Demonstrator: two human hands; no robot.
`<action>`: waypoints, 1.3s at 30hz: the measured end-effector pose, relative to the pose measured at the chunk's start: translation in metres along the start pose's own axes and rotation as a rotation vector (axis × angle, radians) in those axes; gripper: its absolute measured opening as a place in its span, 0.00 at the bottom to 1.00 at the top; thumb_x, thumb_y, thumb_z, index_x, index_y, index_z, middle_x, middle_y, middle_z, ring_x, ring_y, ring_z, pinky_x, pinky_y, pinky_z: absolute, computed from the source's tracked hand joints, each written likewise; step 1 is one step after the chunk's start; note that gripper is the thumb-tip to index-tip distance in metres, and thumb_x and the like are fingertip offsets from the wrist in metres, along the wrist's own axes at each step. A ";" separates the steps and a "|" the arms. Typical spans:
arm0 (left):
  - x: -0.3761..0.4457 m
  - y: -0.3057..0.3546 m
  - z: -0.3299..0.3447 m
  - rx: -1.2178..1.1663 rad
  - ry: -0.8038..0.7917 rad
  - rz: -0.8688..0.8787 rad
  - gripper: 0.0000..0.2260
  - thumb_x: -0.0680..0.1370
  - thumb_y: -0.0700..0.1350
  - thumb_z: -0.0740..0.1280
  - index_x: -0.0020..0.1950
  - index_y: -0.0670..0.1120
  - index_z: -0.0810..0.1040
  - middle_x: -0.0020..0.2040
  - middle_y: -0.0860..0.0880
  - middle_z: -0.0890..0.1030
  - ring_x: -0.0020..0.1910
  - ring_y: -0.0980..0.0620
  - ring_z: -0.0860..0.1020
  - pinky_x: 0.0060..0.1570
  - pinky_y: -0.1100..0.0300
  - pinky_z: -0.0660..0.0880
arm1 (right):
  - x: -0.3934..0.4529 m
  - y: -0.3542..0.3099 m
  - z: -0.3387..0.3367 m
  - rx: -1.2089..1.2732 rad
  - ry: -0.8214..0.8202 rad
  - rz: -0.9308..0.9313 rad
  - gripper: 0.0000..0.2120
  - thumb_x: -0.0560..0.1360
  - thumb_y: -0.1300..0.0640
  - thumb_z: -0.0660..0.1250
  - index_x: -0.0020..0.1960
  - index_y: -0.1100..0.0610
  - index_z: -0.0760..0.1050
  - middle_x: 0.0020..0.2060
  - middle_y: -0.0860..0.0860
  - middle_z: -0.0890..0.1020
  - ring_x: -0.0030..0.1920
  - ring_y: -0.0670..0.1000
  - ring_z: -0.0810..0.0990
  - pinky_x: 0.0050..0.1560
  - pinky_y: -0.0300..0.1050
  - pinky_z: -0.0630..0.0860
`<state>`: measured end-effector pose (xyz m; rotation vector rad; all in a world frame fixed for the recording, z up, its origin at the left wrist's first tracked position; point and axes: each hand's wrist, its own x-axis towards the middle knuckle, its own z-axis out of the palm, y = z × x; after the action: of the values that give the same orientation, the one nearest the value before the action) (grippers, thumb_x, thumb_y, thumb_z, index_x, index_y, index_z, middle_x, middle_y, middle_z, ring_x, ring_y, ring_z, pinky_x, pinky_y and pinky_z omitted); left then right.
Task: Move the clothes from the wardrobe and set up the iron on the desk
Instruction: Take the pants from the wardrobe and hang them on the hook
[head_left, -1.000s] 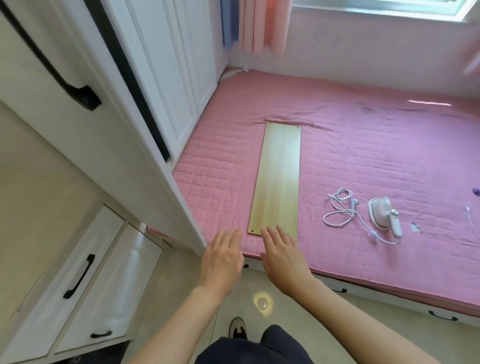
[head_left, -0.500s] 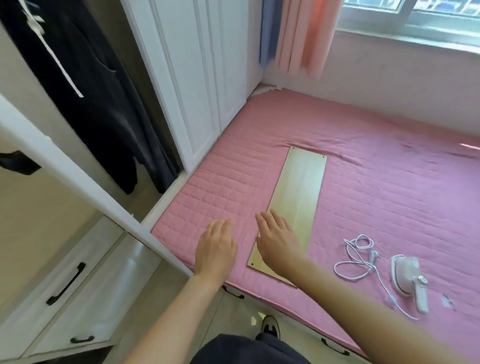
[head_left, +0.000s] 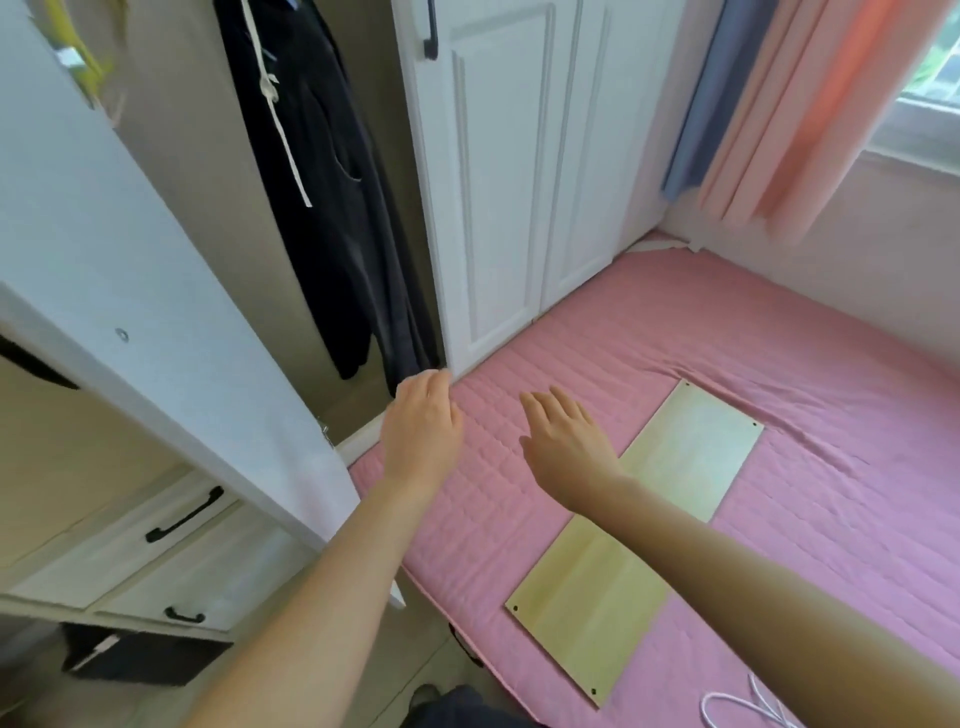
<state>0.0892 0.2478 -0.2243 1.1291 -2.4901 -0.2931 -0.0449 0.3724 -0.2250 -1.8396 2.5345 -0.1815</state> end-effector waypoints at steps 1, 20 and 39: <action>0.014 0.000 -0.006 0.008 0.022 -0.025 0.18 0.79 0.42 0.61 0.69 0.43 0.70 0.65 0.47 0.75 0.66 0.48 0.70 0.60 0.54 0.72 | 0.011 0.002 -0.005 -0.007 0.011 -0.022 0.25 0.78 0.57 0.60 0.73 0.64 0.60 0.68 0.59 0.70 0.72 0.62 0.61 0.71 0.55 0.61; 0.246 -0.033 -0.094 0.126 0.299 -0.284 0.18 0.81 0.46 0.60 0.70 0.46 0.68 0.66 0.47 0.74 0.62 0.47 0.73 0.53 0.53 0.75 | 0.253 -0.009 -0.125 -0.001 0.239 -0.300 0.22 0.82 0.52 0.54 0.72 0.60 0.60 0.68 0.55 0.69 0.69 0.56 0.66 0.69 0.48 0.63; 0.401 -0.097 -0.151 0.031 0.412 0.013 0.16 0.81 0.54 0.57 0.67 0.49 0.70 0.69 0.49 0.68 0.66 0.49 0.69 0.57 0.52 0.75 | 0.438 -0.049 -0.182 0.321 0.327 -0.300 0.20 0.82 0.54 0.55 0.72 0.59 0.61 0.66 0.55 0.71 0.64 0.55 0.72 0.61 0.46 0.72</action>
<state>-0.0210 -0.1228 -0.0164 1.0605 -2.1419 -0.0132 -0.1486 -0.0410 -0.0113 -2.1806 2.2053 -0.9012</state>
